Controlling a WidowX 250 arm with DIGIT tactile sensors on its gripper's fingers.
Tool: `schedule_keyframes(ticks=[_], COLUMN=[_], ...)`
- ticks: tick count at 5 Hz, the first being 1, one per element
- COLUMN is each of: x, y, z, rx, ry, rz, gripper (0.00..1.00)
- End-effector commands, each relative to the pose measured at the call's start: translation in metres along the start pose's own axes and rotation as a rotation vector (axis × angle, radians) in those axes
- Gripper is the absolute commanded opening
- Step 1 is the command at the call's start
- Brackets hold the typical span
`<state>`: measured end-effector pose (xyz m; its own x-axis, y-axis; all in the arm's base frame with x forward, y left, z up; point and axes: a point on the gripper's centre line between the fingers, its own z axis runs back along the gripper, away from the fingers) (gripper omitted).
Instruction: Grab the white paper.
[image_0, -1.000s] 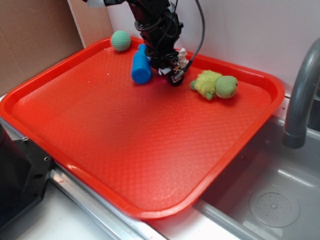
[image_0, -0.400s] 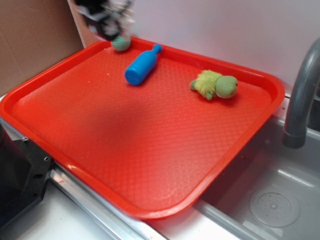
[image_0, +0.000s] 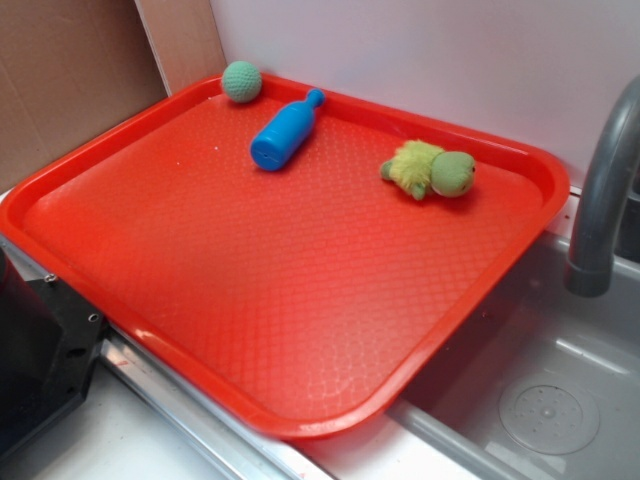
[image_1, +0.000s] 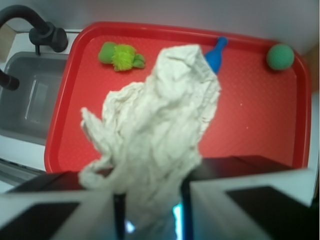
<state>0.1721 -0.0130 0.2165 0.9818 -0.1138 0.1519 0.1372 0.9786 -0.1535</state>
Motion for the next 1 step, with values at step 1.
schedule_keyframes(ticks=[1], x=[0.0223], y=[-0.0013], z=[0.0138], rx=[0.02], ry=[-0.004], rz=[0.078], gripper=[0.0])
